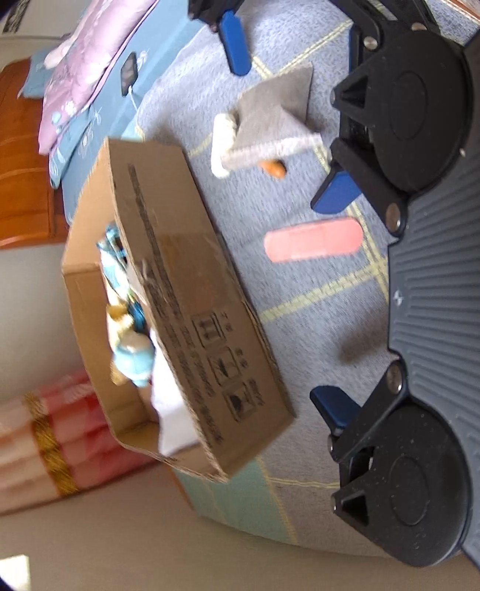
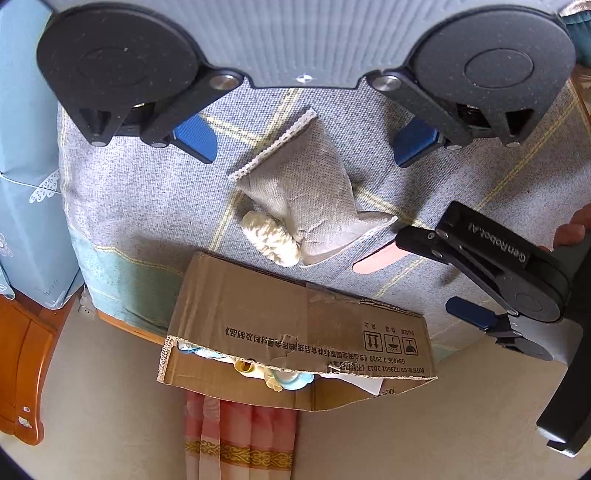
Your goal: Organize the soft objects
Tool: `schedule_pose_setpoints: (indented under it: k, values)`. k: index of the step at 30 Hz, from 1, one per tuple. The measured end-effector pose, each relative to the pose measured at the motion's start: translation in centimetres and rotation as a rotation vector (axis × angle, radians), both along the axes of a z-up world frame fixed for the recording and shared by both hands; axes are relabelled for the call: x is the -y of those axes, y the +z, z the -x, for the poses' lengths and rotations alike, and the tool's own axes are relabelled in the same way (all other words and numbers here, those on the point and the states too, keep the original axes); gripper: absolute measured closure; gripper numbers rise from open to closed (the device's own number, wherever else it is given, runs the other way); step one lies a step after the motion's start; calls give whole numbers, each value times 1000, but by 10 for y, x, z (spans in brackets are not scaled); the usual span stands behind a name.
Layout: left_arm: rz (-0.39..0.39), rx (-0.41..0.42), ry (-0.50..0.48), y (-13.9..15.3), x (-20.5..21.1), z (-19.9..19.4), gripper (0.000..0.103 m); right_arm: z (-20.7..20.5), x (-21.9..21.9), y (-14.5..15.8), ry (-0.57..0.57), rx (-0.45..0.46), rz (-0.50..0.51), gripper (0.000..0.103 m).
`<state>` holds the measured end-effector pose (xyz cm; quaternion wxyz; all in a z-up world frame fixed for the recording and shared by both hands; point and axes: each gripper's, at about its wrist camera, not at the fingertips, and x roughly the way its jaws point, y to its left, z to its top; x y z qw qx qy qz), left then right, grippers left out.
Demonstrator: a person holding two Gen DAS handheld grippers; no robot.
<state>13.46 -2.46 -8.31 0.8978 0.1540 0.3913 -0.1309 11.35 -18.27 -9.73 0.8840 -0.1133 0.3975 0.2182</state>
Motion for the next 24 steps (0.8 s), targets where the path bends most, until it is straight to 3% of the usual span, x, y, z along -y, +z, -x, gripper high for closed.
schedule_pose_setpoints:
  k: [2, 4, 6, 9, 14, 17, 24]
  values:
    - [18, 7, -28, 2, 4, 2, 28, 0, 0, 0, 1, 0, 0, 0]
    - [63, -11, -32, 3, 4, 1, 41, -1, 0, 0, 1, 1, -1, 0]
    - [99, -28, -14, 3, 4, -2, 45, -1, 0, 0, 1, 2, -2, 0]
    - [166, -65, 18, 3, 3, -4, 62, -1, -1, 1, 3, 3, -2, 0]
    - [166, -65, 38, 3, 10, -2, 72, -2, 0, 1, 6, 3, -3, 0]
    - [168, -67, 35, 4, 12, -2, 85, -2, 0, 1, 6, 3, -3, 0]
    - [152, -75, 44, 5, 1, 1, 86, -8, 0, 2, 15, 0, -16, 0]
